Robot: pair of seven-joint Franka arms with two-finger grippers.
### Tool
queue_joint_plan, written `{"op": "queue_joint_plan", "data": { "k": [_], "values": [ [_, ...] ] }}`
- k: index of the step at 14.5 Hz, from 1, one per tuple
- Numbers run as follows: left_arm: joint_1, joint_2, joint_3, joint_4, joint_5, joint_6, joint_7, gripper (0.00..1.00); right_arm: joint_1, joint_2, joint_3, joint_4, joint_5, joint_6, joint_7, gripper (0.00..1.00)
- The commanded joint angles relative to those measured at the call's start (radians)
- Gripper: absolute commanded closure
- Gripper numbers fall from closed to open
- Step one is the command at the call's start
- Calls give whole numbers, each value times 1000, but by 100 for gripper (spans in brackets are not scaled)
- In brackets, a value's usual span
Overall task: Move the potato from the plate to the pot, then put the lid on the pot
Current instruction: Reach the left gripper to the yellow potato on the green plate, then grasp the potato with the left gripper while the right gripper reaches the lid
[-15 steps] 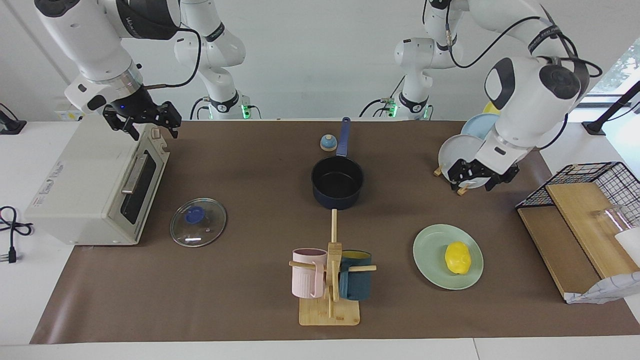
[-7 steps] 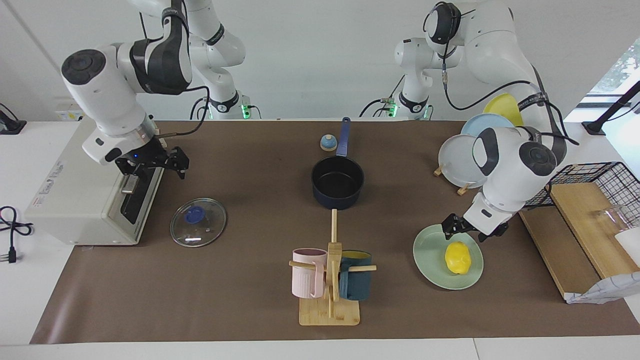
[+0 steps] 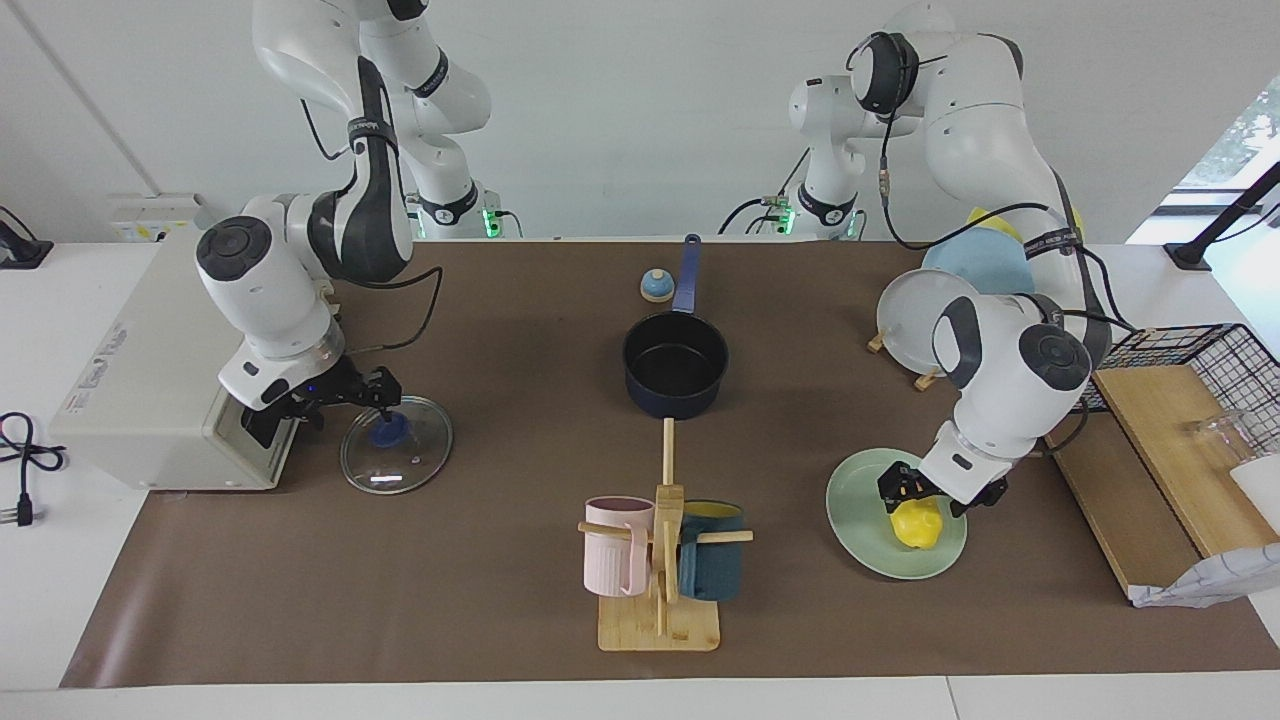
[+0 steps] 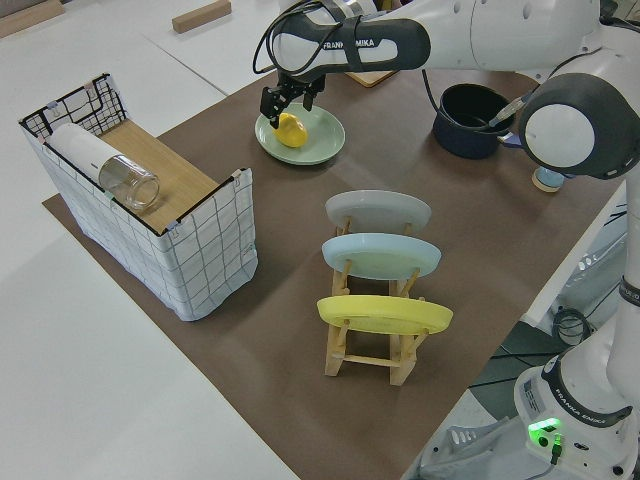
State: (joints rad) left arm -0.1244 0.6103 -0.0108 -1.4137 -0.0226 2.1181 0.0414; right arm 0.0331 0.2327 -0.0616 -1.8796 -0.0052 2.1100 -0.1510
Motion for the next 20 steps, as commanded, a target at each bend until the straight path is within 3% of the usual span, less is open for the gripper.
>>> {"op": "queue_joint_plan", "data": {
  "k": [1, 5, 12, 13, 14, 16, 17, 20],
  "values": [
    [-1, 6, 8, -19, 13, 46, 8, 0, 8, 6, 6, -44, 17, 50, -42, 0],
    [-6, -7, 12, -105, 13, 112, 6, 0, 11, 40, 8, -52, 17, 85, -47, 0],
    [-4, -7, 9, -102, 12, 124, 6, 1, 14, 60, 8, -85, 19, 133, -93, 0],
    [-6, -7, 9, -105, 12, 140, 6, 11, 14, 60, 8, -89, 19, 133, -93, 0],
    [-10, -7, 9, -111, 12, 147, 5, 31, 16, 60, 8, -89, 19, 131, -91, 0],
    [-6, -7, 12, -111, 12, 149, 6, 94, 16, 59, 8, -99, 19, 133, -91, 0],
    [-4, -7, 12, -110, 13, 146, 6, 100, 16, 57, 8, -105, 19, 136, -94, 0],
    [-9, -35, 9, -88, 3, 91, 0, 100, 14, 56, 8, -110, 19, 128, -99, 0]
  ]
}}
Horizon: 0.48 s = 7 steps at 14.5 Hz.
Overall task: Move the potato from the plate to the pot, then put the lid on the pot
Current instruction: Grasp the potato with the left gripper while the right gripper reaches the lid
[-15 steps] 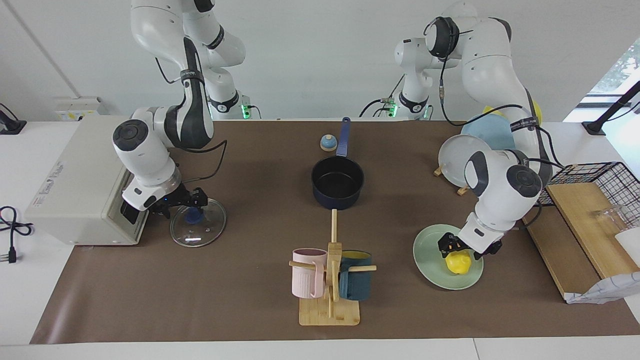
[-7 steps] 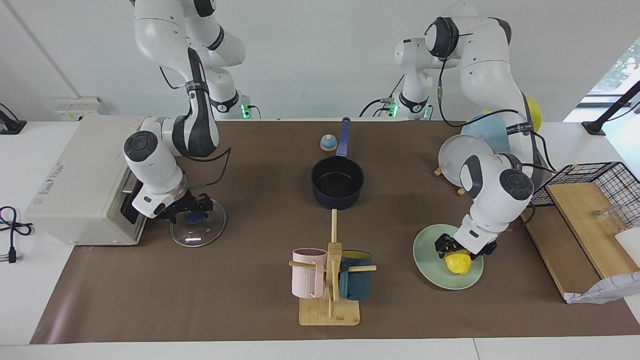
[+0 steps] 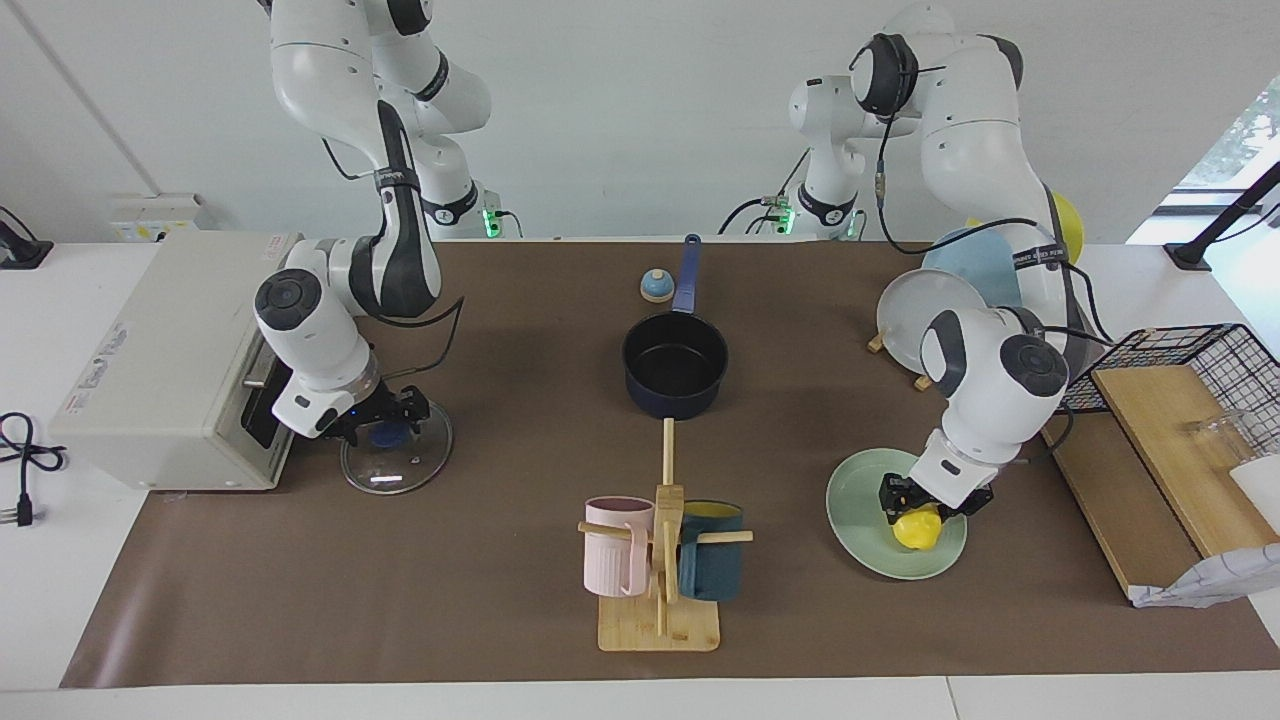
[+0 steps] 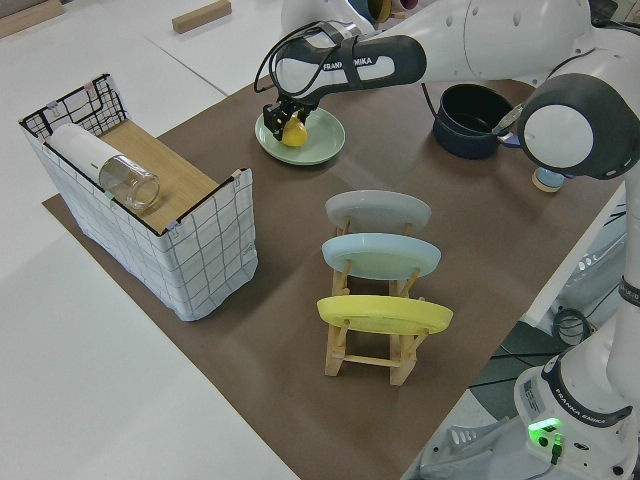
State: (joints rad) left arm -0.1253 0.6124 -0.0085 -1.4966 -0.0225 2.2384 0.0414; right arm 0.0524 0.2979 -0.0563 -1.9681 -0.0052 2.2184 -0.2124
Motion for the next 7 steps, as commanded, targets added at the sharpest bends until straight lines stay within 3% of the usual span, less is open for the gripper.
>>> {"op": "queue_joint_plan", "data": {
  "k": [1, 3, 7],
  "values": [
    [-8, -87, 7, -11, 0, -72, -17, 100, -5, -9, 3, -21, 19, 17, -39, 0],
    [-23, -181, -5, -17, -2, -196, -119, 100, -5, -9, 3, -21, 19, 17, -48, 1],
    [-184, -359, -11, -89, -5, -370, -395, 100, -5, -11, 3, -21, 19, 10, -48, 12]
  ]
}}
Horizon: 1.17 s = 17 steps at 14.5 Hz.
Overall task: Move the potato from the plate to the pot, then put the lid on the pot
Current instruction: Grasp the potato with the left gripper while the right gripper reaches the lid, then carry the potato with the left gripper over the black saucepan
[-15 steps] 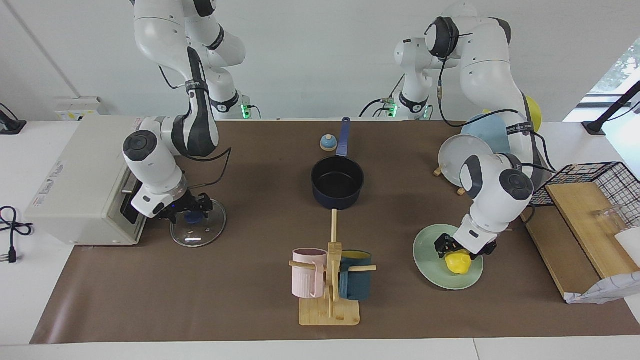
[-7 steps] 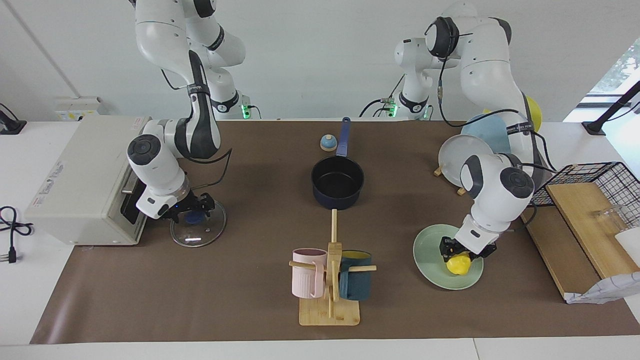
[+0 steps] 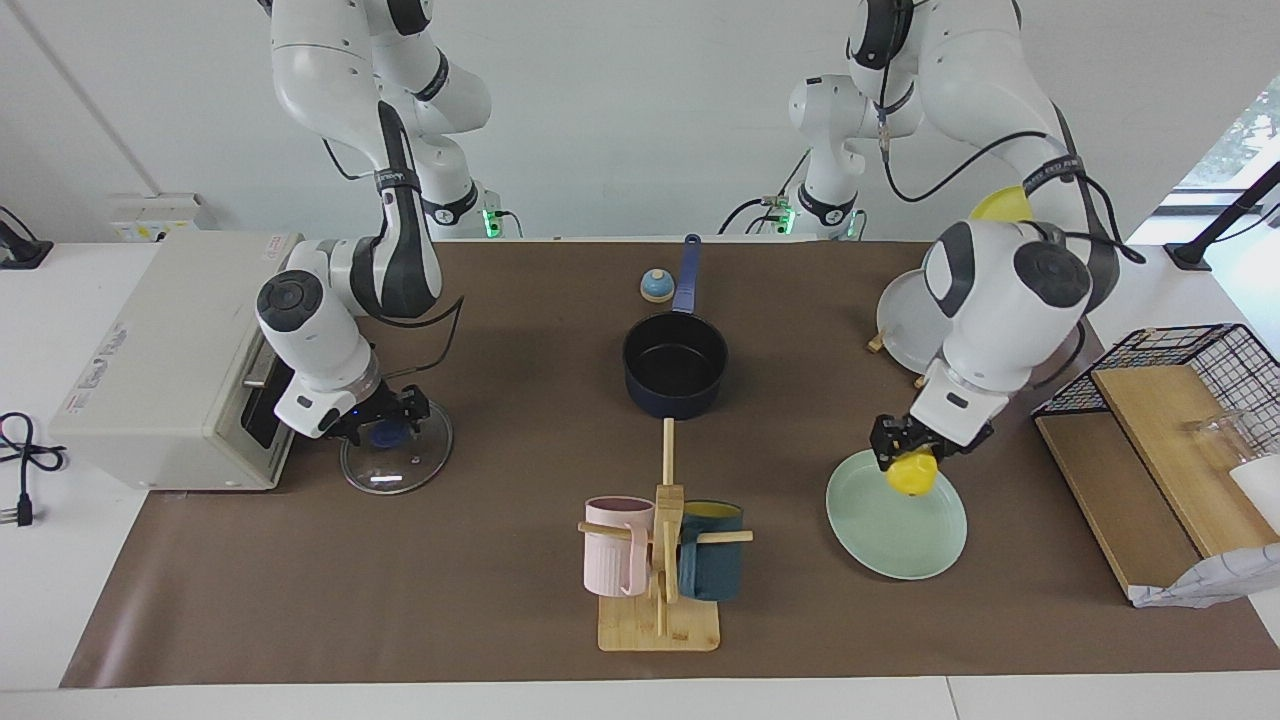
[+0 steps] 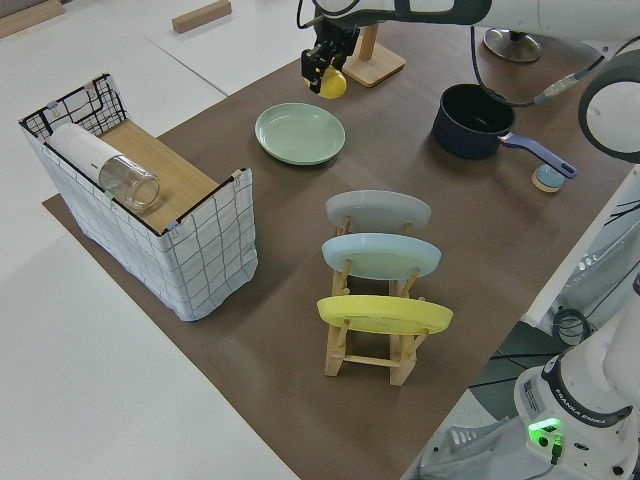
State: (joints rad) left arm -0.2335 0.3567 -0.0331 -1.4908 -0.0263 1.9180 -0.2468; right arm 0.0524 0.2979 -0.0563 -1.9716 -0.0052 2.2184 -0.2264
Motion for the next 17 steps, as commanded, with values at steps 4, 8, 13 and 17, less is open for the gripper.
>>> {"op": "queue_joint_plan", "data": {
  "k": [4, 8, 13, 17],
  "values": [
    [-243, -229, 13, -265, -24, -25, -322, 100, -5, -11, 3, -18, 19, 10, -34, 24],
    [-378, -275, 15, -459, -24, 223, -488, 100, -6, -11, 3, -16, 19, 9, -36, 29],
    [-440, -240, 16, -572, -24, 378, -531, 100, -6, -11, 3, -4, 19, -11, -36, 38],
    [-466, -208, 16, -594, -24, 404, -562, 100, -5, -13, 4, 42, 17, -74, -34, 40]
  ]
}}
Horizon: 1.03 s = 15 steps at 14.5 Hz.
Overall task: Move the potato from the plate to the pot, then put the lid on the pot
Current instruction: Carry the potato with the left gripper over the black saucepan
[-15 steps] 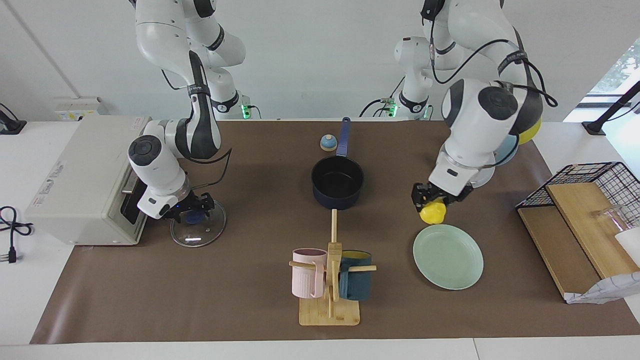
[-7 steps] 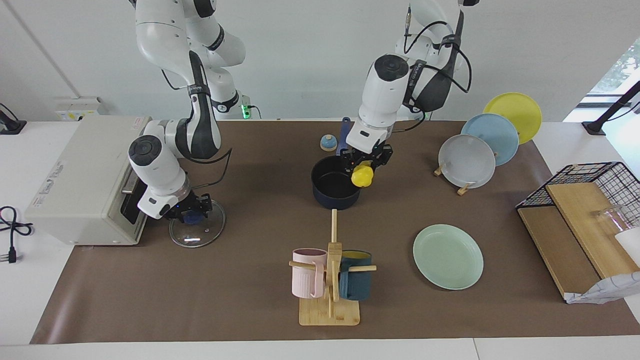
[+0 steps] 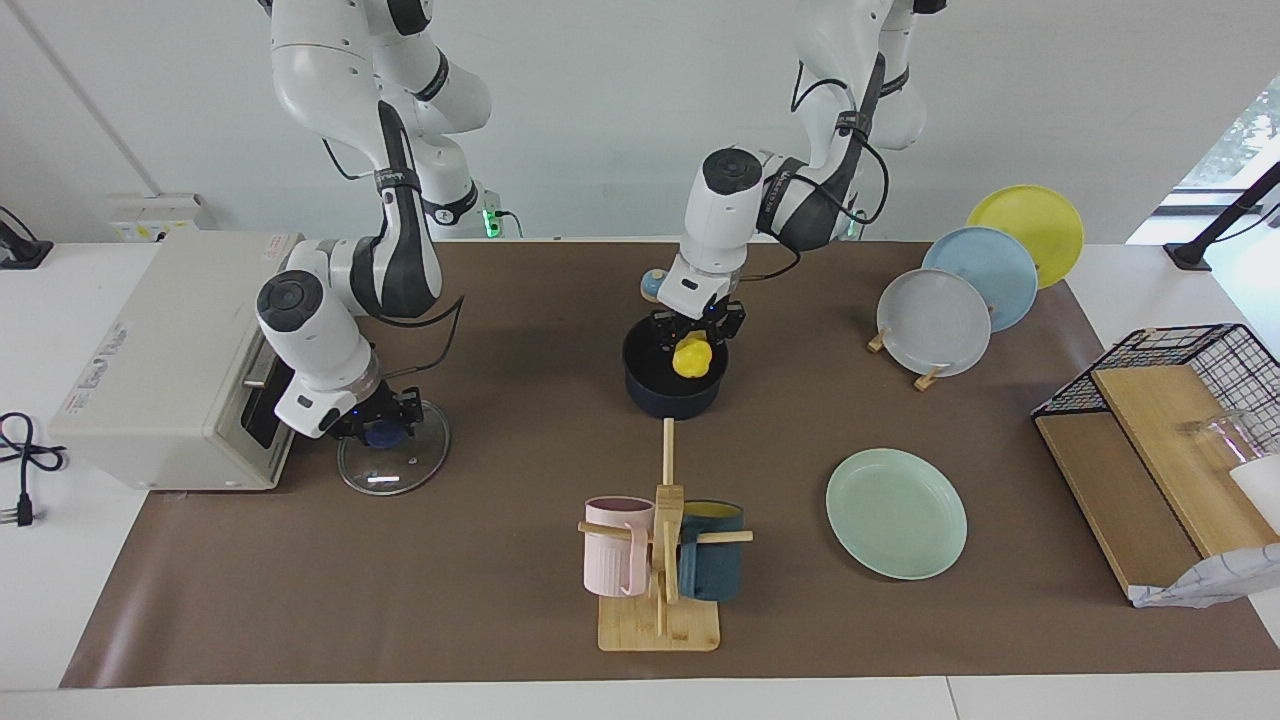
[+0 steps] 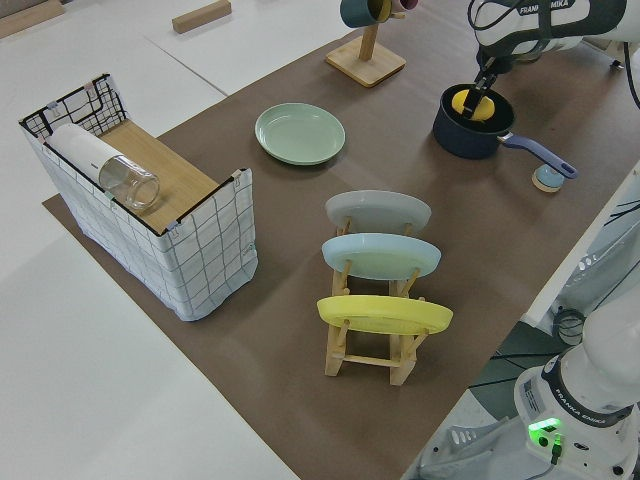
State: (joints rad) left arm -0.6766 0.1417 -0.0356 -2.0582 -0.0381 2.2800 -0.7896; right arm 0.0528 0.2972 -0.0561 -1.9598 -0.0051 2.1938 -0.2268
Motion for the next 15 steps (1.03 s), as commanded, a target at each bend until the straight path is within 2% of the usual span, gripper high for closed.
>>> {"op": "queue_joint_plan", "data": {
  "k": [1, 5, 6, 7, 8, 10, 11, 13, 15],
  "values": [
    [-43, 19, 20, -36, -11, 61, -35, 100, -5, -13, 4, 47, 17, -77, -32, 44],
    [-58, 59, 22, -43, -9, 110, -42, 100, -4, -33, 27, 99, 19, -159, -29, 47],
    [-57, 59, 22, -42, -9, 110, -36, 86, -4, -44, 32, 116, 19, -195, -23, 47],
    [-55, 59, 22, -40, -5, 110, -31, 33, -4, -56, 48, 133, 20, -231, -22, 47],
    [-55, 59, 22, -36, 0, 107, -30, 0, -4, -70, 58, 148, 27, -265, -19, 48],
    [-43, 44, 23, -30, 0, 96, -5, 0, -4, -96, 77, 157, 27, -301, 3, 50],
    [-34, 27, 25, -24, 0, 85, -3, 0, -4, -108, 90, 157, 27, -311, 15, 55],
    [0, -7, 26, 18, 0, -8, 10, 0, -4, -131, 131, 174, 27, -344, 68, 62],
    [73, -56, 26, 91, 0, -145, 68, 0, -2, -133, 191, 215, 27, -391, 171, 62]
  ]
}}
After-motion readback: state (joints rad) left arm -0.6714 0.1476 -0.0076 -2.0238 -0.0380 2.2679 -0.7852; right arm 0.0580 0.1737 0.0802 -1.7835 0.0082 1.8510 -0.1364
